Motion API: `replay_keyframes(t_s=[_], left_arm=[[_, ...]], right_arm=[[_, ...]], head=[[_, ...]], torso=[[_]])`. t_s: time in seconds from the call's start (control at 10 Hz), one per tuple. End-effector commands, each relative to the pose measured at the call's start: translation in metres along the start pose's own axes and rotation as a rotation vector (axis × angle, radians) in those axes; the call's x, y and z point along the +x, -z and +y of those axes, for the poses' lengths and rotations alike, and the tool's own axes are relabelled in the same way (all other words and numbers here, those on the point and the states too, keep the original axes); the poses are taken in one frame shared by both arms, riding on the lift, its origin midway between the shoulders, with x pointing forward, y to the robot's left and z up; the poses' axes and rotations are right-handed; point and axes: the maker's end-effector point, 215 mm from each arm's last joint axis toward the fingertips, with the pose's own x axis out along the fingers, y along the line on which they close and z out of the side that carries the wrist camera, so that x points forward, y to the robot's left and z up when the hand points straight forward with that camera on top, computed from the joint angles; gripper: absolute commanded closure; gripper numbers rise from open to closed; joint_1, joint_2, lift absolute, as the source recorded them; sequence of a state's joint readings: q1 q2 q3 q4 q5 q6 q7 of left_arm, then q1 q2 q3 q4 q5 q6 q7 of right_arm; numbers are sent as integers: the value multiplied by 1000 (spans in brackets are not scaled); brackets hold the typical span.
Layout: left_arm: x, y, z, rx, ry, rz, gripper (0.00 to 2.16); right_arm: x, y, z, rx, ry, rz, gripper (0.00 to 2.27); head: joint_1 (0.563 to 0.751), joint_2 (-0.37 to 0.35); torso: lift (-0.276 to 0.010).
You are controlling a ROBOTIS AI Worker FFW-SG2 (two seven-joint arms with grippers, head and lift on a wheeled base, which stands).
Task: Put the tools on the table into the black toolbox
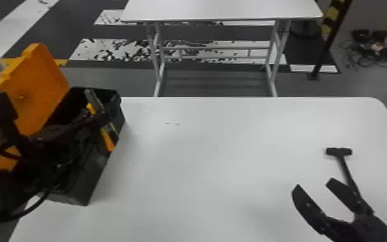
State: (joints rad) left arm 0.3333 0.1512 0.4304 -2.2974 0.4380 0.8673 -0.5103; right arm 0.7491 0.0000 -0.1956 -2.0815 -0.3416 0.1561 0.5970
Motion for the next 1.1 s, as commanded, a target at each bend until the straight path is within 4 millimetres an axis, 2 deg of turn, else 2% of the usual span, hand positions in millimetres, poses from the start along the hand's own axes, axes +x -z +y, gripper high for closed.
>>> replay_keyframes(t_s=[0.0,0.1,0.3,0.7,0.8,0.9,1.0], left_arm=[[-14,-13,34,44,-87,-25,2132],[-21,-21,54,83,-145,-44,2132],[-28,-18,89,164,-257,-43,2132],[-20,17,154,206,-388,28,2132],[-19,21,161,199,-398,38,2101],[-19,26,163,185,-405,41,1787],[-17,29,156,145,-387,20,549]], right_arm=[[-11,-1,-15,6,27,-10,70],[-18,-4,-25,14,40,-25,76],[-29,-7,-37,21,57,-40,76],[-41,-12,-45,20,69,-56,80],[-42,-11,-45,21,70,-54,80],[-42,-11,-44,21,67,-54,80],[-42,-15,-45,17,68,-65,80]], head=[[695,117],[695,145],[695,170],[695,215],[695,232],[695,246],[695,253]], torso=[[-75],[-75],[-75],[-75],[-75],[-75],[-75]])
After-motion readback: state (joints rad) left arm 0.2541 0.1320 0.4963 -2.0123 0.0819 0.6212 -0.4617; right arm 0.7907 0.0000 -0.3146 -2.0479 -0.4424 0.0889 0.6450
